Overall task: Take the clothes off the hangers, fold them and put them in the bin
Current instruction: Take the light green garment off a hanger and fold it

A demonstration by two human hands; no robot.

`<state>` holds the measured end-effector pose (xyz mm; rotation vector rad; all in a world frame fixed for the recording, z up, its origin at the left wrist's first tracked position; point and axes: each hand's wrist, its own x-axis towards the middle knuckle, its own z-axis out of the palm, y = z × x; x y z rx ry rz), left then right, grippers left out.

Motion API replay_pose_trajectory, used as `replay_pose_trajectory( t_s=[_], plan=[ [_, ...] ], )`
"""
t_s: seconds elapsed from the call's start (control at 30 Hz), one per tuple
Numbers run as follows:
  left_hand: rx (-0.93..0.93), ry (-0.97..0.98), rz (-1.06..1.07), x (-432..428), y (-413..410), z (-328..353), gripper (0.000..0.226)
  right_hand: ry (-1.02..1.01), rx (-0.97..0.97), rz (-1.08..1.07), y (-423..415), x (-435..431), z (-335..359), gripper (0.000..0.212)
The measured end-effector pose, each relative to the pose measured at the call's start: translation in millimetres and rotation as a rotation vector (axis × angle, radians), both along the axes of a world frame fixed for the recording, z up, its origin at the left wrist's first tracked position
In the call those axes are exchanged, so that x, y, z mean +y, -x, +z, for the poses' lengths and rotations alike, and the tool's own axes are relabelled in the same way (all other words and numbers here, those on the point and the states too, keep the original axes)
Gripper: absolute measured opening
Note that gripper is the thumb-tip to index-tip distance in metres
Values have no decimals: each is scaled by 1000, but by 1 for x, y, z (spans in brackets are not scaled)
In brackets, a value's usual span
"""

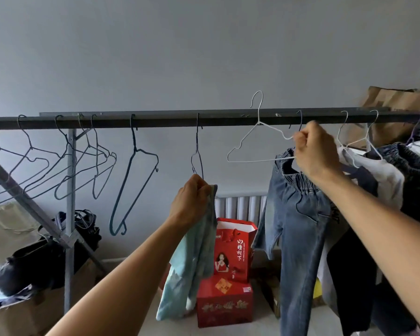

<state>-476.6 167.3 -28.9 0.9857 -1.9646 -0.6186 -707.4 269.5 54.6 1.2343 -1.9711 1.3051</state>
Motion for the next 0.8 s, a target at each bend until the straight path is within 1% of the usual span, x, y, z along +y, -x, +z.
replay_pose_trajectory(
  t_s=[0.17,0.33,0.5,0.57,0.63,0.67,0.7,0.73,0.8],
  plan=[
    [103,-41,-33,-3,-12,14,16,-85,29,-59,-28,-26,-10,22],
    [178,-75,-121,-5,-33,21,15,-151,40,-30,-36,-33,-33,16],
    [154,-66,-207,0,-56,20,15,-218,47,-122,-46,-30,-57,22],
    [116,-57,-255,3,-65,20,15,-177,118,-125,-58,-27,-66,28],
    [80,-39,-291,5,-73,19,13,-80,253,30,-76,-24,-75,28],
    [69,-33,-308,6,-78,19,13,-66,272,174,-90,-23,-79,25],
    [65,-29,-327,8,-82,19,12,-96,224,347,-102,-20,-82,20],
    [65,-22,-344,10,-86,18,12,-159,130,512,-116,-18,-86,16],
    [74,-9,-381,14,-97,16,11,-292,-96,755,-141,-12,-92,15]
  ],
)
